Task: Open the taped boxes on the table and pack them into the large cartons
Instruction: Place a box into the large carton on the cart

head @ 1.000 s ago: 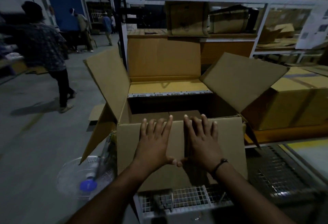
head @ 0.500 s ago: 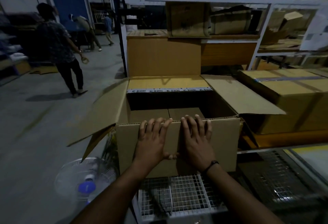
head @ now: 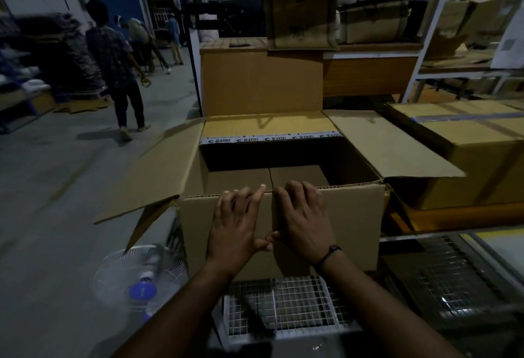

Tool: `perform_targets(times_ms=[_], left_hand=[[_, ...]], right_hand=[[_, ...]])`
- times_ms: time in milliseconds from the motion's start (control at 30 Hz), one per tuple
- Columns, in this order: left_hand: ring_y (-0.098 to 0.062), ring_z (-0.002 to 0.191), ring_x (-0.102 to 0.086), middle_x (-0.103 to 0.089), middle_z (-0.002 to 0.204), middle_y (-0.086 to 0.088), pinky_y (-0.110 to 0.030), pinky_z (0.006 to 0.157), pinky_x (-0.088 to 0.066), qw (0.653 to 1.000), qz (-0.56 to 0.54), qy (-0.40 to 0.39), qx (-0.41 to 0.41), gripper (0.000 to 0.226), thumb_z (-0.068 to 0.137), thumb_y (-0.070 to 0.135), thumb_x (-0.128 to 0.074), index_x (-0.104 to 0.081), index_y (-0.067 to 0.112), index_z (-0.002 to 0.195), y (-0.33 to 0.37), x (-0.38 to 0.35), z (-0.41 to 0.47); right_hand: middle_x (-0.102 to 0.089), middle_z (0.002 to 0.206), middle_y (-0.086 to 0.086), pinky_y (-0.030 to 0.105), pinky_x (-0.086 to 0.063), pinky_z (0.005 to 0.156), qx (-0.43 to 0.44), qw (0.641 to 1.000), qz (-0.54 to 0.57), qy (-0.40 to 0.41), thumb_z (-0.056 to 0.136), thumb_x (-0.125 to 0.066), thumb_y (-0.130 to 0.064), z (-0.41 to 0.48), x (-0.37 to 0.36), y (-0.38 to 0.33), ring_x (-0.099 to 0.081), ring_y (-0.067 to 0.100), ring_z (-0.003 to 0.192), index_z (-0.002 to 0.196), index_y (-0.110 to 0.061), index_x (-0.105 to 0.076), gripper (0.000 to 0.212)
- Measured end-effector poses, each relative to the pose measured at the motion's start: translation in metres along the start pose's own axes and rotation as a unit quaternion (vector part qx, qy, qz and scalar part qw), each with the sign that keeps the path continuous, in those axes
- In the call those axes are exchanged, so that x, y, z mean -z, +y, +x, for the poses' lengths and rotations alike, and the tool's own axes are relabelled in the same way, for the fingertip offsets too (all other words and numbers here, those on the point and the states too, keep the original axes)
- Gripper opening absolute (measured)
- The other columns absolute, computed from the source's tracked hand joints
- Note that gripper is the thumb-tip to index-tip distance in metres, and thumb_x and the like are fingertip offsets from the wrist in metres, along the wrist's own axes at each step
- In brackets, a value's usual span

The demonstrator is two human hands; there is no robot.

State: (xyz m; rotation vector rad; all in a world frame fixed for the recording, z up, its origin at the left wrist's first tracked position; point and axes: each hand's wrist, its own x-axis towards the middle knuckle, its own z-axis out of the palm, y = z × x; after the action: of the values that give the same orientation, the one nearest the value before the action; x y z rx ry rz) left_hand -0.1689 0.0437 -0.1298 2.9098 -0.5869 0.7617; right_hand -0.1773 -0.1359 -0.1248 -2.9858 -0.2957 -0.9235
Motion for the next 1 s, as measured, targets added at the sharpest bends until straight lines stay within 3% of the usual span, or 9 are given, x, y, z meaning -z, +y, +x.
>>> perform_targets(times_ms=[167,333,633,767,867,1000], left_hand=[[-0.034,0.126,-0.042,-0.042,0.142,-0.008,-0.049,0.108,-0.041,1.000,0.004,-0.005,0.001,0.128,0.046,0.082,-0.081,-0.038,0.019,0.149,0.002,0.002,0.002],[-0.037,0.130,-0.039,-0.038,0.142,-0.012,-0.052,0.116,-0.033,0.998,0.045,-0.027,0.026,0.132,0.046,0.081,-0.082,-0.034,0.013,0.147,0.014,0.000,0.004],[-0.035,0.127,-0.035,-0.040,0.140,-0.008,-0.051,0.105,-0.040,0.999,-0.006,0.000,0.036,0.127,0.036,0.076,-0.088,-0.042,0.022,0.142,0.007,0.001,0.003],[-0.035,0.129,-0.035,-0.039,0.140,-0.007,-0.048,0.105,-0.034,0.999,-0.025,0.002,0.033,0.124,0.038,0.074,-0.088,-0.042,0.024,0.142,0.006,0.000,0.002],[-0.035,0.129,-0.035,-0.040,0.140,-0.006,-0.049,0.106,-0.036,0.999,-0.022,0.008,0.034,0.124,0.038,0.074,-0.088,-0.044,0.024,0.142,0.007,-0.001,0.001],[-0.037,0.129,-0.036,-0.040,0.141,-0.007,-0.052,0.106,-0.039,0.999,-0.022,-0.002,0.031,0.125,0.039,0.075,-0.087,-0.043,0.023,0.144,0.005,-0.001,0.001]], right_hand=[[-0.040,0.132,0.016,0.053,-0.039,0.105,0.043,0.999,-0.028,-0.018,0.051,-0.087,-0.064,0.009,0.001,0.004,-0.037,0.035,0.122,0.136,-0.017,-0.042,0.107],[-0.038,0.129,0.013,0.047,-0.025,0.100,0.044,0.999,-0.006,-0.008,0.053,-0.086,-0.061,0.009,-0.002,0.007,-0.037,0.032,0.120,0.134,-0.021,-0.042,0.101],[-0.043,0.114,0.007,0.041,-0.034,0.090,0.000,1.000,0.024,0.006,0.054,-0.064,-0.092,0.015,0.008,0.041,-0.040,0.026,0.101,0.114,-0.020,-0.047,0.095],[-0.048,0.118,0.007,0.042,-0.043,0.088,-0.059,0.998,0.005,-0.013,0.057,-0.051,-0.097,0.002,0.017,0.088,-0.043,0.027,0.103,0.115,-0.020,-0.054,0.097],[-0.050,0.117,0.007,0.043,-0.044,0.089,-0.084,0.996,-0.009,-0.028,0.059,-0.038,-0.103,-0.008,0.025,0.117,-0.046,0.028,0.105,0.114,-0.020,-0.055,0.101],[-0.049,0.112,0.005,0.041,-0.044,0.090,-0.088,0.994,-0.031,-0.051,0.055,-0.035,-0.105,-0.005,0.030,0.124,-0.044,0.025,0.102,0.111,-0.021,-0.053,0.102]])
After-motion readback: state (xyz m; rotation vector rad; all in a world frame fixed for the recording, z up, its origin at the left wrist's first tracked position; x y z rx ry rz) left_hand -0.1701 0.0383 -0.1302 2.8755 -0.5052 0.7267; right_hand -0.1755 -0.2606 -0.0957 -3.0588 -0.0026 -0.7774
